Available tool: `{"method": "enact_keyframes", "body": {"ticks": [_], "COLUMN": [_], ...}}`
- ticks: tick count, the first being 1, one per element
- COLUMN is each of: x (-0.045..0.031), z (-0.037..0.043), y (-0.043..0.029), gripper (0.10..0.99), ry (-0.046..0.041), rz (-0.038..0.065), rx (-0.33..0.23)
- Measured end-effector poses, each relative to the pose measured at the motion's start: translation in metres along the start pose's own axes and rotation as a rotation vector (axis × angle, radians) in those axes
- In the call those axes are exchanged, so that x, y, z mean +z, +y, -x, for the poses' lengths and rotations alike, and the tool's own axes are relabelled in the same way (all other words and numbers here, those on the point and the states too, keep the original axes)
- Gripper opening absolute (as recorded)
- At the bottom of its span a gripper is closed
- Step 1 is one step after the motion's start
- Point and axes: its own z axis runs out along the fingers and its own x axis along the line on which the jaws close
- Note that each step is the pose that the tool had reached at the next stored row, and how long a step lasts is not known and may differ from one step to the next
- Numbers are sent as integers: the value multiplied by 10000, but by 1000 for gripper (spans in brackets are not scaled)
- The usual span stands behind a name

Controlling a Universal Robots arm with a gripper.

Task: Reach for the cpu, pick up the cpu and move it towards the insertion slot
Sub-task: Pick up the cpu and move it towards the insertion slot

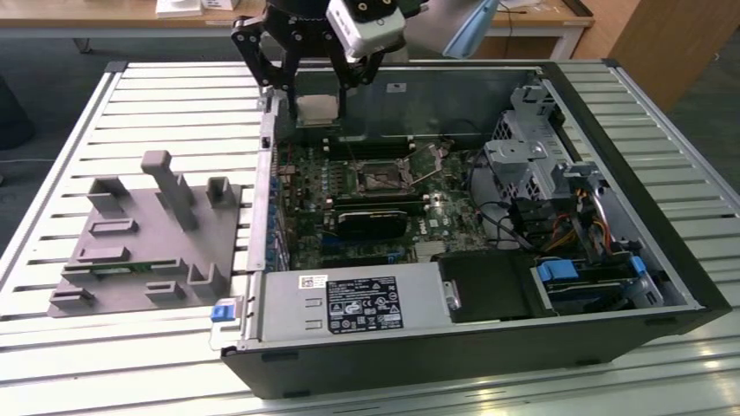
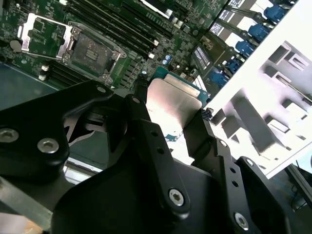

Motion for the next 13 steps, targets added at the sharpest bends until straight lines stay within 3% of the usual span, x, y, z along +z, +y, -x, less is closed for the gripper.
{"method": "enact_keyframes", "body": {"ticks": [13], "x": [16], "z": [157], "y": [240], "gripper": [541], "ry": [0], "rz": [1], "rx": [-2]}}
